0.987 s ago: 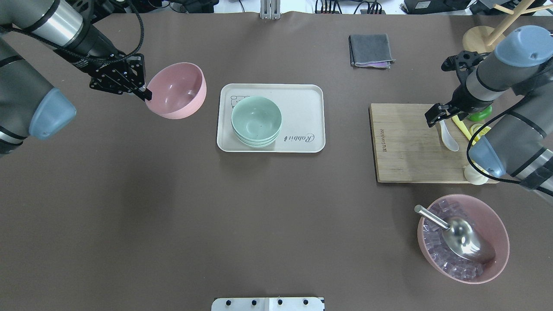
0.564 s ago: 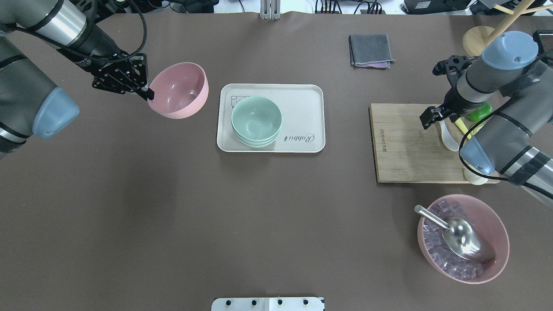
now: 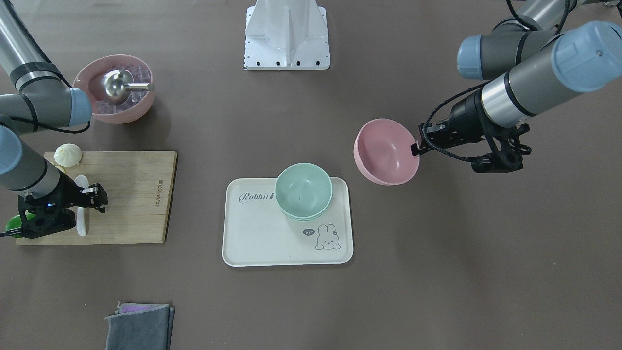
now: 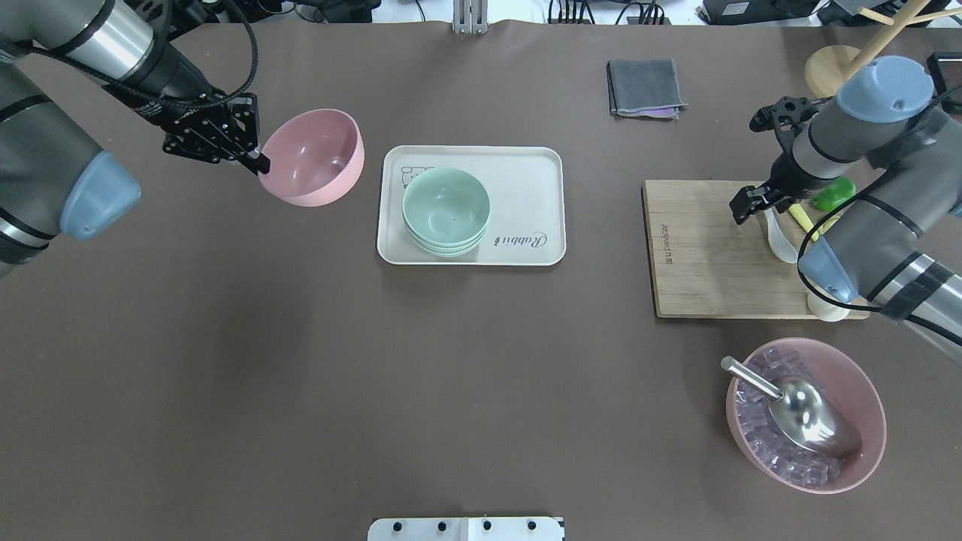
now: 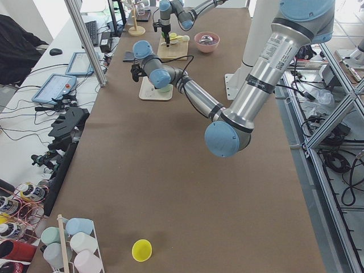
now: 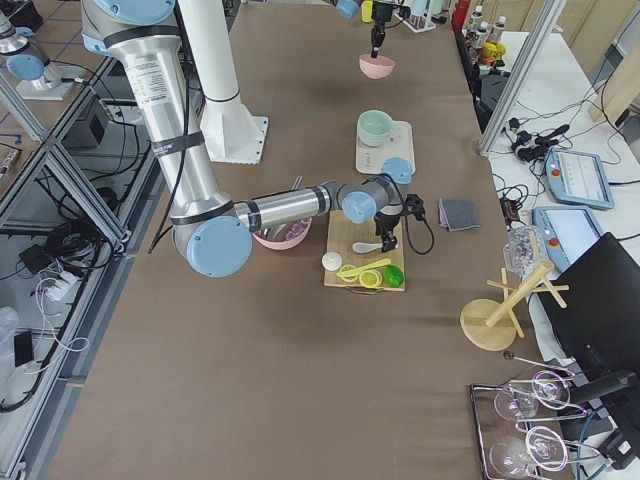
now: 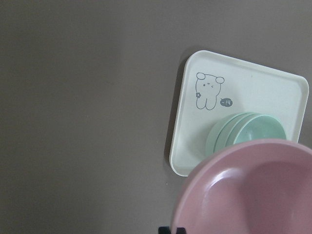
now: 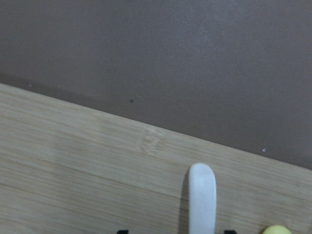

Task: Stack pink bowl on green and place spoon
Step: 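Carry the pink bowl toward the tray while the right gripper grasps the white spoon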

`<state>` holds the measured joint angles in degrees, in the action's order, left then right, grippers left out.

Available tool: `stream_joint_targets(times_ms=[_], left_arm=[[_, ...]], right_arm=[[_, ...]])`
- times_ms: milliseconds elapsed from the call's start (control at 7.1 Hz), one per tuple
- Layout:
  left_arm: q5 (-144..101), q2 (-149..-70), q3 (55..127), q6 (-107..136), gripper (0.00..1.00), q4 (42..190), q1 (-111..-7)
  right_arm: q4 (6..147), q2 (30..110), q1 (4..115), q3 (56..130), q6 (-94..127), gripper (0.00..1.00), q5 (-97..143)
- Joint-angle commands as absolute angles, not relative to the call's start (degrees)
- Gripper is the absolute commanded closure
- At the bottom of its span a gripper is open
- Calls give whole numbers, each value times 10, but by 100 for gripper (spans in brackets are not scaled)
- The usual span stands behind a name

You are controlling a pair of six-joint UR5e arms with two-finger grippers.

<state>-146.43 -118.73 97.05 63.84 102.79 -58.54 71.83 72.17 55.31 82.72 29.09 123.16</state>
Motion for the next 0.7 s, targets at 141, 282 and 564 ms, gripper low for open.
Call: stream_joint_targets(times_ms=[141, 282, 564], left_arm=[[-1463, -1187, 967, 638, 100, 1029, -584], [-1456, -1187, 967, 638, 100, 1029, -584], [-1456, -1187, 967, 637, 100, 1029, -584]], right_arm=[[718, 726, 564, 827, 288, 48, 1244], [718, 728, 564, 827, 288, 48, 1244], [718, 727, 563, 825, 290, 49, 1238]])
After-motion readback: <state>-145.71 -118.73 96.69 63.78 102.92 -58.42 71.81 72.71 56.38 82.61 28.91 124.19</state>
